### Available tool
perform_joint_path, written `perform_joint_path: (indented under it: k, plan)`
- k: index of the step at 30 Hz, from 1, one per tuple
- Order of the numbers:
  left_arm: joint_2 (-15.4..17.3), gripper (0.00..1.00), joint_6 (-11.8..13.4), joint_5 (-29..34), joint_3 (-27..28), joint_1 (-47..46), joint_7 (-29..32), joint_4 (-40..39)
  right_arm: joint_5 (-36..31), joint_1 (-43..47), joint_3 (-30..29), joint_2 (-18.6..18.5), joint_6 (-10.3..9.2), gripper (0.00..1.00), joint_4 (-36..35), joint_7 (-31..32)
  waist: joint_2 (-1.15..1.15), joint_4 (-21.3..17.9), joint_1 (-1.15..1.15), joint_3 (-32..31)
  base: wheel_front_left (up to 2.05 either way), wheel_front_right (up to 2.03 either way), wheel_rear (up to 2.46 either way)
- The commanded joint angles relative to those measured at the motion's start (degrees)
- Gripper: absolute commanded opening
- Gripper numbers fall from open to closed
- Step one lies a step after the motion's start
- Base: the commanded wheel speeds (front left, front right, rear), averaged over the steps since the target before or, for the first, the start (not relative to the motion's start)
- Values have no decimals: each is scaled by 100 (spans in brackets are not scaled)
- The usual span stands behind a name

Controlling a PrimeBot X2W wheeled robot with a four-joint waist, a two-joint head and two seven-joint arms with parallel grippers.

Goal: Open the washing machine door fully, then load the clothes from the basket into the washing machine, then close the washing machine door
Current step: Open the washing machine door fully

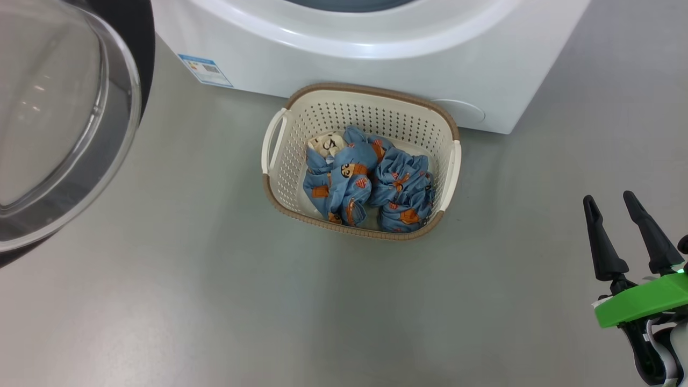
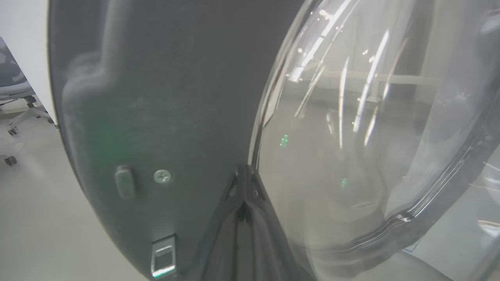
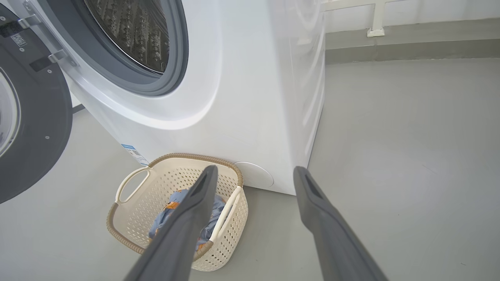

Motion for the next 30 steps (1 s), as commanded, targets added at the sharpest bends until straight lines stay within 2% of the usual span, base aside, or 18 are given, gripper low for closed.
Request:
perform_joint_path:
  k: [1,13,20,26,28,30]
  plan:
    - [464,0,-6,96,180,-79,-35,-88,-33,-39,104,-125,33,100,-130,-70,0,-27,0,47,0,0,0]
    - [371,0,-66,235,318,49,-35,-83,-20,-15,140,-11,33,100,-36,-70,0,-74,0,-255,0,0,0]
    - [151,0,-336,288,279,484,-35,-290,1,90,190,122,33,100,11,-70,0,-120,0,-638,0,0,0]
    - [-68,51,-514,294,238,915,-35,-605,31,251,216,191,33,100,48,-70,0,-135,0,-982,0,0,0]
    - [-109,100,-574,286,188,1039,-35,-716,42,313,221,201,33,100,51,-70,0,-143,0,-1084,0,0,0]
    - [-149,100,-619,269,131,1161,-35,-821,51,370,217,211,33,100,50,-70,0,-153,0,-1182,0,0,0]
